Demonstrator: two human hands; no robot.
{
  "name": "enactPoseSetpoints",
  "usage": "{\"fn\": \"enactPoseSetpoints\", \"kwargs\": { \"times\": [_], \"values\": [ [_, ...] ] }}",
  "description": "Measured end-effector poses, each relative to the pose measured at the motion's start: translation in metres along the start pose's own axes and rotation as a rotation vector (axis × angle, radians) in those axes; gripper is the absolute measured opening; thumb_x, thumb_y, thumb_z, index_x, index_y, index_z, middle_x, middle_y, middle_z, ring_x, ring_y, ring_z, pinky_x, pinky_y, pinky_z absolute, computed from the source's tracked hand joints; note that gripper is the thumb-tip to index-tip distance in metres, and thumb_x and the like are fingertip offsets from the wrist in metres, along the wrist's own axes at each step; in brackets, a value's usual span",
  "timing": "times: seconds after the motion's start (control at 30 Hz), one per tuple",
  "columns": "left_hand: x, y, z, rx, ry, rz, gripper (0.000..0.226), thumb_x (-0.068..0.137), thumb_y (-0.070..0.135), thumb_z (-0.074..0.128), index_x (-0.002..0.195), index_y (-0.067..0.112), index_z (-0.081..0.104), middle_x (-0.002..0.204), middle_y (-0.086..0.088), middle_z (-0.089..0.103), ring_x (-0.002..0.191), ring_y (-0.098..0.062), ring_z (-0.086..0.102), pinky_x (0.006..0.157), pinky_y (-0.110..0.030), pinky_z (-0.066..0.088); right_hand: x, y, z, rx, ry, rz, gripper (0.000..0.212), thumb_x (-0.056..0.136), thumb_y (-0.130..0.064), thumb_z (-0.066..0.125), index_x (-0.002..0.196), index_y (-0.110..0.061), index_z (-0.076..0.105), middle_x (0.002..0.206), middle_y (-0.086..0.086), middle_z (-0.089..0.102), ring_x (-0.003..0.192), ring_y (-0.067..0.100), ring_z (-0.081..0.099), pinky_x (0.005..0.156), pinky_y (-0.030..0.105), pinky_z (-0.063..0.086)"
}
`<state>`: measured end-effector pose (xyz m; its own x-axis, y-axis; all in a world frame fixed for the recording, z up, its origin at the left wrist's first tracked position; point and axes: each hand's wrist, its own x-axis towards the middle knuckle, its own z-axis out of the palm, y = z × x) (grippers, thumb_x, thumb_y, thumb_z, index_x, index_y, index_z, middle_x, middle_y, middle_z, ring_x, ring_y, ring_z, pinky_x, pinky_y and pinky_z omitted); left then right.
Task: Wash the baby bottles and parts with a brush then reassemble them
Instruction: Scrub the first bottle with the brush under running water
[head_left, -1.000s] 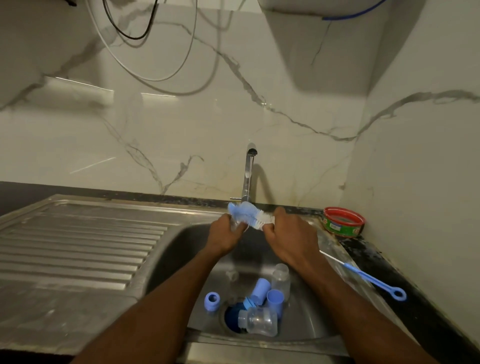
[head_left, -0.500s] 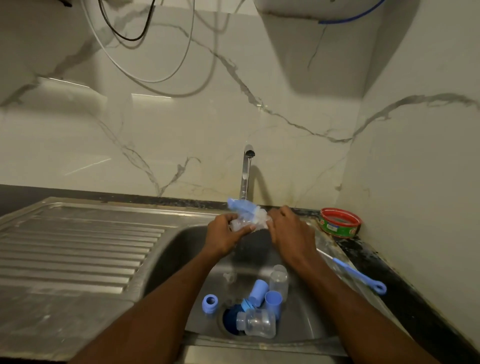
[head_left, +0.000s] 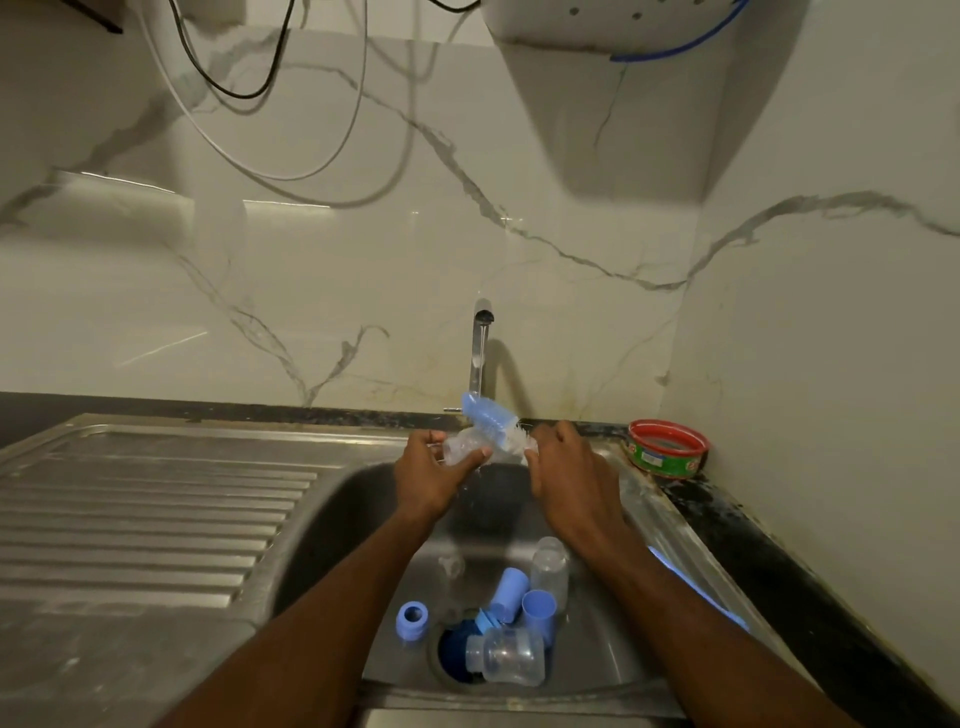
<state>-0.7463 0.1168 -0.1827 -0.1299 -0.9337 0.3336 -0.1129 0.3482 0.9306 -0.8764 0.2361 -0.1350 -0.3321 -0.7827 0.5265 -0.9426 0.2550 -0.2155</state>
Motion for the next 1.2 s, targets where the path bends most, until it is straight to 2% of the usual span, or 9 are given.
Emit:
{"fn": "enactPoseSetpoints", "kwargs": {
  "times": [0.17,0.33,0.53,0.6,0.7,0.8,0.9,1.07,1.2],
  "values": [
    [-0.001,0.001,-0.004,0.024,0.087,0.026,0.053,0.071,0.040,0.090,0.106,0.016,0.058,0.099,0.000,0.066,0.086,-0.009,0.062,0.069,-0.017,0.047,-0.003,-0.006,0.004,0.053,0.004,-0.026,0.034,0.103,-0.033,0.054,0.134,-0.020,0.050,0.129,0.002,0.053,0.100,0.015,0.059,0.081,0.027,0.048],
    [0.002,-0.003,-0.005,-0.038,0.079,-0.012,0.042,0.075,0.041,0.087,0.104,0.020,0.066,0.097,0.004,0.071,0.087,-0.012,0.070,0.074,-0.023,0.057,-0.004,-0.007,0.007,0.076,-0.010,-0.093,0.036,0.097,-0.035,0.062,0.130,-0.024,0.052,0.126,-0.002,0.052,0.096,0.010,0.056,0.077,0.020,0.045],
    [0.003,-0.007,0.002,-0.161,-0.052,-0.080,0.017,0.092,0.040,0.071,0.098,0.024,0.075,0.095,0.001,0.077,0.092,-0.012,0.072,0.087,-0.033,0.060,-0.002,0.005,0.002,0.031,-0.003,0.058,0.032,0.101,-0.030,0.055,0.132,-0.021,0.051,0.126,0.005,0.053,0.103,0.020,0.059,0.081,0.031,0.047],
    [0.004,-0.007,0.005,-0.226,-0.091,-0.093,0.017,0.095,0.036,0.067,0.104,0.025,0.076,0.101,0.003,0.077,0.099,-0.013,0.071,0.089,-0.032,0.059,0.004,0.009,0.002,0.028,-0.005,0.088,0.033,0.102,-0.029,0.055,0.133,-0.020,0.051,0.124,0.006,0.056,0.103,0.021,0.059,0.079,0.031,0.045],
    [0.004,-0.010,0.008,-0.257,-0.128,-0.121,0.019,0.098,0.034,0.065,0.105,0.022,0.077,0.099,0.000,0.077,0.099,-0.017,0.072,0.090,-0.037,0.059,0.008,0.000,0.003,0.041,-0.150,0.064,0.034,0.103,-0.024,0.055,0.135,-0.016,0.052,0.130,0.007,0.057,0.111,0.021,0.059,0.092,0.032,0.048],
    [0.004,-0.010,0.008,-0.305,-0.185,-0.124,0.019,0.099,0.032,0.064,0.107,0.018,0.076,0.100,-0.001,0.078,0.098,-0.018,0.073,0.092,-0.040,0.060,0.002,-0.006,0.005,0.033,-0.050,-0.016,0.031,0.098,-0.029,0.061,0.129,-0.023,0.056,0.118,0.003,0.061,0.098,0.021,0.062,0.083,0.034,0.053],
    [0.002,-0.007,0.010,-0.293,-0.197,-0.085,0.023,0.095,0.036,0.067,0.112,0.023,0.075,0.103,0.004,0.077,0.098,-0.014,0.072,0.088,-0.032,0.060,0.007,-0.002,-0.003,-0.044,0.024,0.123,0.035,0.097,-0.033,0.062,0.130,-0.023,0.055,0.118,0.005,0.061,0.099,0.023,0.064,0.078,0.035,0.052],
    [0.006,-0.011,0.004,-0.178,-0.153,0.034,0.021,0.096,0.031,0.067,0.112,0.019,0.073,0.100,0.004,0.076,0.094,-0.010,0.071,0.076,-0.020,0.055,0.001,-0.006,0.003,0.002,-0.060,0.043,0.029,0.096,-0.027,0.064,0.124,-0.022,0.060,0.114,0.003,0.065,0.095,0.019,0.064,0.079,0.031,0.052],
    [0.005,-0.006,0.011,-0.265,-0.226,-0.099,0.018,0.100,0.027,0.061,0.109,0.016,0.072,0.104,-0.004,0.076,0.096,-0.016,0.072,0.082,-0.028,0.058,0.001,0.002,-0.002,0.003,-0.019,0.001,0.029,0.099,-0.035,0.059,0.127,-0.025,0.058,0.112,0.001,0.059,0.092,0.019,0.061,0.080,0.036,0.054]
  ]
}}
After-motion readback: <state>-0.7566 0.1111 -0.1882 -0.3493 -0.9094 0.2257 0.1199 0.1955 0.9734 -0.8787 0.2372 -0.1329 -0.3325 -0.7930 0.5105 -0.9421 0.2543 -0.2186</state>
